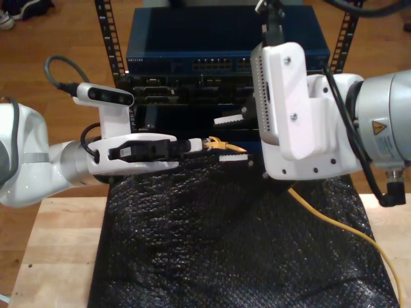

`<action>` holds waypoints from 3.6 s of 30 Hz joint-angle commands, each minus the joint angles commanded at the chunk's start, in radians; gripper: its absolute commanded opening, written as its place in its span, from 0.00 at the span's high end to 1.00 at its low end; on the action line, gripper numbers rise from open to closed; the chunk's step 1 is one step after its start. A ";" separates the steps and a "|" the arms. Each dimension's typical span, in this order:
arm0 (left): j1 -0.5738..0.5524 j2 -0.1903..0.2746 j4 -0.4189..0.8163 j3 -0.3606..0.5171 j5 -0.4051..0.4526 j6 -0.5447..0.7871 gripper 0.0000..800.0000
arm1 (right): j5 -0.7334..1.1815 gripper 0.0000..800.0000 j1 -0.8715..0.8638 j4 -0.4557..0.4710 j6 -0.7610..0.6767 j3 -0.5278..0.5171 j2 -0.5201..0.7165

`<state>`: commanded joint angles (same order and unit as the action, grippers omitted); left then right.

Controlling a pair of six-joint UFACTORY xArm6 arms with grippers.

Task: Grab the cable and plug it in

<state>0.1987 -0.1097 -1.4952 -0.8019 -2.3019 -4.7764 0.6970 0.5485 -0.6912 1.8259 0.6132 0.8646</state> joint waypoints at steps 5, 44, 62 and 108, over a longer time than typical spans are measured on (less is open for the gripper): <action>-0.002 -0.006 0.000 0.002 -0.006 -0.009 0.98 | 0.000 0.57 0.000 0.000 0.002 0.000 0.000; -0.006 -0.011 0.000 0.002 -0.009 -0.011 0.98 | 0.002 0.84 0.003 -0.048 0.002 -0.002 -0.006; -0.008 -0.011 0.000 0.002 -0.015 -0.012 0.88 | 0.000 0.99 0.002 -0.055 0.000 -0.002 -0.006; 0.123 0.048 0.219 -0.373 0.402 0.167 0.01 | 0.422 1.00 -0.655 -0.089 -0.198 0.150 -0.230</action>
<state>0.3214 -0.0621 -1.2758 -1.1747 -1.8999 -4.6092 1.1189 -0.1066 -0.7802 1.6280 0.7635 0.6345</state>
